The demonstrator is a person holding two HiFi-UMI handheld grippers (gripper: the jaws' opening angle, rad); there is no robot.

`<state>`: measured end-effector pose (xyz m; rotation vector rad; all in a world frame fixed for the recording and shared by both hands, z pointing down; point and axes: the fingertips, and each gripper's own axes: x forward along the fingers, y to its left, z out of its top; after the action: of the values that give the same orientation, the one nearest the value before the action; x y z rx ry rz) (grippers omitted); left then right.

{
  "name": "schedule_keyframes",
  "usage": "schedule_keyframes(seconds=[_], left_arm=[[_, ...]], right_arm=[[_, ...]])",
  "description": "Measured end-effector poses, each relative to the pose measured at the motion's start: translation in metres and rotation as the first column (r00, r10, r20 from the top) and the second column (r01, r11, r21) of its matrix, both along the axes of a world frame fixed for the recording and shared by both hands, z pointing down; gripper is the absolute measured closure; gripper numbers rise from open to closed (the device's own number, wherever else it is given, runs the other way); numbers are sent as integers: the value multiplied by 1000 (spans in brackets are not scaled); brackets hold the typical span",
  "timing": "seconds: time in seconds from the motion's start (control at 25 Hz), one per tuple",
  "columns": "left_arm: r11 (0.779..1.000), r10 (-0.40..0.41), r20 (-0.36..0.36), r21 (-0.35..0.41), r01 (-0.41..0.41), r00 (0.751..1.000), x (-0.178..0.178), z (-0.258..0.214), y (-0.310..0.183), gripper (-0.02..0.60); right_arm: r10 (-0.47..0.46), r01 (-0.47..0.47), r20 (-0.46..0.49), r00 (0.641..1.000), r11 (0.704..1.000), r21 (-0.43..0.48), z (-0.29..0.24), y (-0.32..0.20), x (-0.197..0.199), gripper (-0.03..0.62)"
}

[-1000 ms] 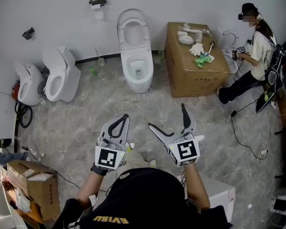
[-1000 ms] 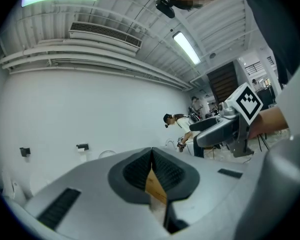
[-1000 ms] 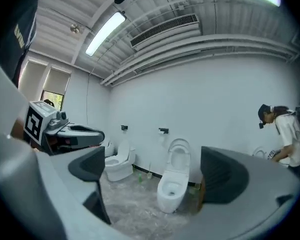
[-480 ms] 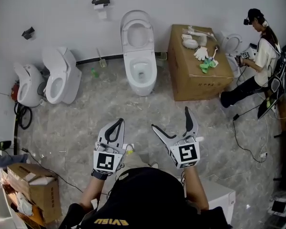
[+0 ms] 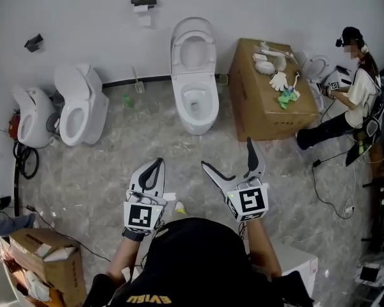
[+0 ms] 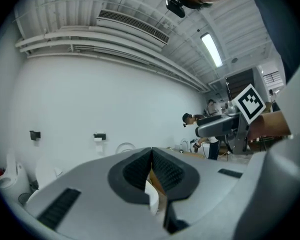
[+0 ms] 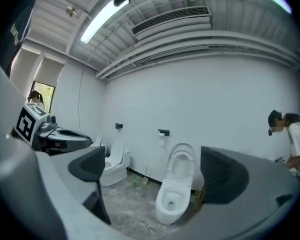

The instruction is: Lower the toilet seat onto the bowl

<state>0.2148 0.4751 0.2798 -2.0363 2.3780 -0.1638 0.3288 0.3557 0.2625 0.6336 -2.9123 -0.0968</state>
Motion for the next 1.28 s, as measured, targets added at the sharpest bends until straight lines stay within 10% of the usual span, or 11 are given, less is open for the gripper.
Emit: schedule_keyframes(seconds=[0.68, 1.28], left_arm=[[999, 34, -77, -28, -37, 996, -108, 40, -28, 569], [995, -26, -7, -101, 25, 1000, -200, 32, -181, 569]], right_arm=[[54, -52, -121, 991, 998, 26, 17, -38, -101, 11], [37, -40, -88, 995, 998, -39, 48, -215, -186, 11]])
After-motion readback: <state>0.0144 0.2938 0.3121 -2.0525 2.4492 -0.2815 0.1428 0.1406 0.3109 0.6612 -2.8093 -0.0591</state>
